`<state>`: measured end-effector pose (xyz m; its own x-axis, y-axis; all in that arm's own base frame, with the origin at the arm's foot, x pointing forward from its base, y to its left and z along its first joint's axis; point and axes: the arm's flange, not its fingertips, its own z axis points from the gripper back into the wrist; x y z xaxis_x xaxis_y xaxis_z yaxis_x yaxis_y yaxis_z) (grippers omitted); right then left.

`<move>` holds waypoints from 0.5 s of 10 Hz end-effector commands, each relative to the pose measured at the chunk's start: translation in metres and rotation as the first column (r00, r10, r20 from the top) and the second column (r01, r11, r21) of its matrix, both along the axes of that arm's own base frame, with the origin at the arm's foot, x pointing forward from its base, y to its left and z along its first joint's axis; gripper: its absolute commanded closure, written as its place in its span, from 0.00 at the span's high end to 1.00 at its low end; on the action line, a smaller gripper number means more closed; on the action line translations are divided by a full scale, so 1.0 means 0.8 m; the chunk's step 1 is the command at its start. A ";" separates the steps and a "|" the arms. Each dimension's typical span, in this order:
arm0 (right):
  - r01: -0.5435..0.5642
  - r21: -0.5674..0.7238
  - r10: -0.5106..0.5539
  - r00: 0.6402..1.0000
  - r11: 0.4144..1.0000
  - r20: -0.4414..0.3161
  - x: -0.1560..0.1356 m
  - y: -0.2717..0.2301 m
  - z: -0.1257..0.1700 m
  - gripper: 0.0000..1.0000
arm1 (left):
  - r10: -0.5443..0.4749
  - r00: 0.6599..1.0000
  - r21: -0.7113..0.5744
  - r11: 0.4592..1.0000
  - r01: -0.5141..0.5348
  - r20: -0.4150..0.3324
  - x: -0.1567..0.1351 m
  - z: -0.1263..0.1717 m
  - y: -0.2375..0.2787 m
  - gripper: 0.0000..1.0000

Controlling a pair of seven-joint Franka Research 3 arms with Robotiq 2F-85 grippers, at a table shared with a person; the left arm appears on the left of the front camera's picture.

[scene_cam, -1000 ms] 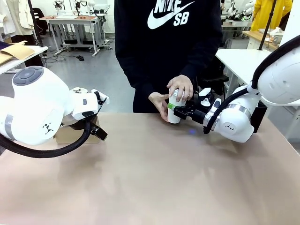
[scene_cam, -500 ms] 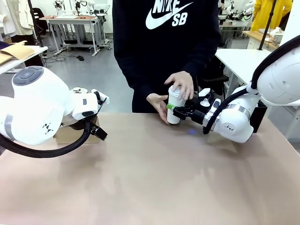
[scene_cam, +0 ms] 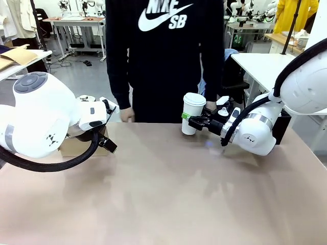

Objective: Pour a drink into a cup and package it in a carrier.
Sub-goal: When a person places the Paper Cup Lid on the 600 ml Paper Cup , lift the 600 ml Paper Cup.

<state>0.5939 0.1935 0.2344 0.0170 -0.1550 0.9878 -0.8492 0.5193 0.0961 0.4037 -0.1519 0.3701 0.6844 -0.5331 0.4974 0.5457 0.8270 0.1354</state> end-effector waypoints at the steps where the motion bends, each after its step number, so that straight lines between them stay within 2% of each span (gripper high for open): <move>1: -0.005 0.000 0.005 1.000 1.000 0.013 0.000 0.002 0.006 0.80 | 0.000 1.000 -0.002 1.000 0.000 0.000 0.000 0.000 0.000 1.00; 5: -0.005 0.000 0.005 1.000 1.000 0.013 0.000 0.002 0.006 0.80 | 0.000 1.000 -0.002 1.000 0.000 0.000 0.000 0.000 0.000 1.00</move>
<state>0.5939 0.1935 0.2344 0.0170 -0.1550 0.9878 -0.8492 0.5192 0.0961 0.4037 -0.1519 0.3701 0.6844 -0.5331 0.4974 0.5457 0.8270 0.1354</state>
